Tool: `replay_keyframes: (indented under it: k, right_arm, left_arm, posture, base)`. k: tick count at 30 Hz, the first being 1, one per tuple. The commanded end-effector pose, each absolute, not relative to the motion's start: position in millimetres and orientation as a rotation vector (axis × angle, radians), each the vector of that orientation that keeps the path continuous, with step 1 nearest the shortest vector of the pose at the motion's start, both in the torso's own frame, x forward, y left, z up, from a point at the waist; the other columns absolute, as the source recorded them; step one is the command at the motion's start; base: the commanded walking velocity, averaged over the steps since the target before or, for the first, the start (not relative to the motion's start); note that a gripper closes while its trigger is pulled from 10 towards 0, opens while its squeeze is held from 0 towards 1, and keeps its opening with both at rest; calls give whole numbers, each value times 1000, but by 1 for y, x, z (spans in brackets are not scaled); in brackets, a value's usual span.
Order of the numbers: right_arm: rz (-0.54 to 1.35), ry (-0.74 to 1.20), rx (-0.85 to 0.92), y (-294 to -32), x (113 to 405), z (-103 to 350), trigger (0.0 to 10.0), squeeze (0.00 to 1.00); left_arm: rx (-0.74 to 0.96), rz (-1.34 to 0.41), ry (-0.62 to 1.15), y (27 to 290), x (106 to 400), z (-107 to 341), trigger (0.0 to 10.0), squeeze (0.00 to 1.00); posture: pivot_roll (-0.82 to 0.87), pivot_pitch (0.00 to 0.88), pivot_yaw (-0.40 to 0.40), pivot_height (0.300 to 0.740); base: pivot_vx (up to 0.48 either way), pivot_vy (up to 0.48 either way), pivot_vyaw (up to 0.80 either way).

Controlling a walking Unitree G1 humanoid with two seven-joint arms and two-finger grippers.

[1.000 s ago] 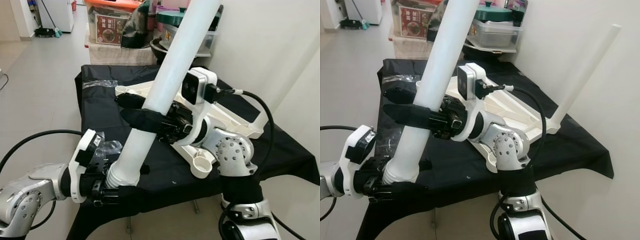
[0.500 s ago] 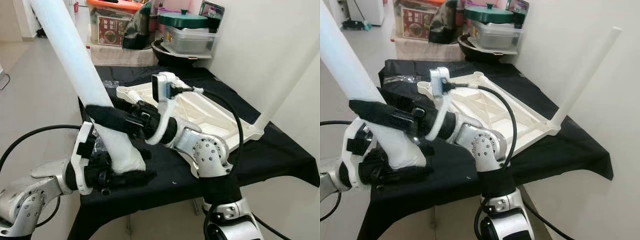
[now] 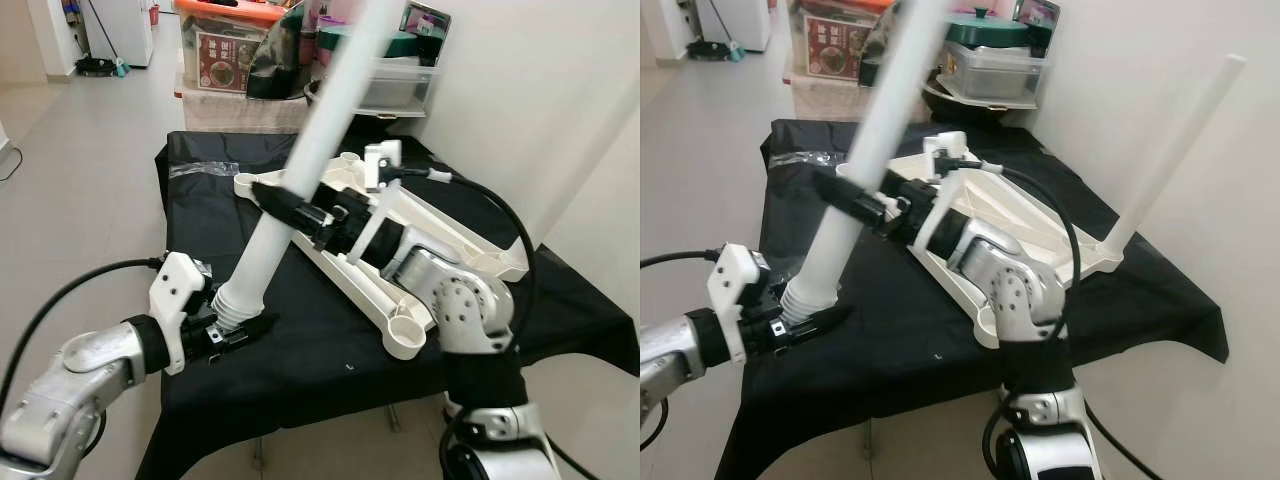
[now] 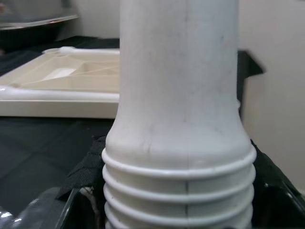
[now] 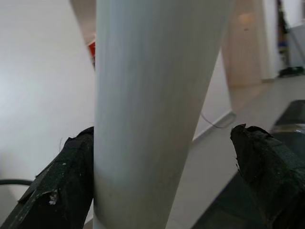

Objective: Building children table

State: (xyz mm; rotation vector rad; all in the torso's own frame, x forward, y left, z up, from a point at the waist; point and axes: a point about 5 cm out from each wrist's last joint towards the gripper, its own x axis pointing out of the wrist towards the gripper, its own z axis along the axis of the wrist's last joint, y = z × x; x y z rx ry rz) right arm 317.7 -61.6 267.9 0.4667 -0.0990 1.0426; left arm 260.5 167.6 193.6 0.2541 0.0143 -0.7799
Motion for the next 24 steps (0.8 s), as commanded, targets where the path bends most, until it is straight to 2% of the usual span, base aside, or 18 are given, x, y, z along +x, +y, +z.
replay_keyframes:
  k: [1,4,5,14,20,23,24]
  right_arm:
    - [1012,-61,476,-60,316,262,10000,0]
    - [1006,-21,520,-52,314,256,10000,0]
    - [986,32,611,-45,313,250,10000,0]
    - [895,121,744,-33,316,239,10000,0]
    - [615,231,835,-31,333,219,10000,0]
    - [565,245,853,-32,337,216,10000,0]
    - [523,257,871,-34,340,213,7569,0]
  left_arm:
    - [305,-747,3,163,265,190,0,0]
    - [374,-700,17,161,272,184,0,0]
    - [466,-638,34,162,279,178,0,0]
    - [619,-565,25,157,287,171,0,0]
    - [732,-530,16,138,293,163,0,0]
    - [736,-533,10,133,292,162,0,0]
    - [739,-542,4,129,292,161,0,0]
  posture:
    - [159,0,-156,740]
    - [159,0,-156,740]
    - [155,0,-152,740]
    - [154,0,-153,740]
    - [153,0,-159,740]
    - [153,0,-159,740]
    - [153,0,-161,740]
  base:
    - [0,0,0]
    - [0,0,0]
    - [0,0,0]
    - [0,0,0]
    - [0,0,0]
    - [0,0,0]
    - [0,0,0]
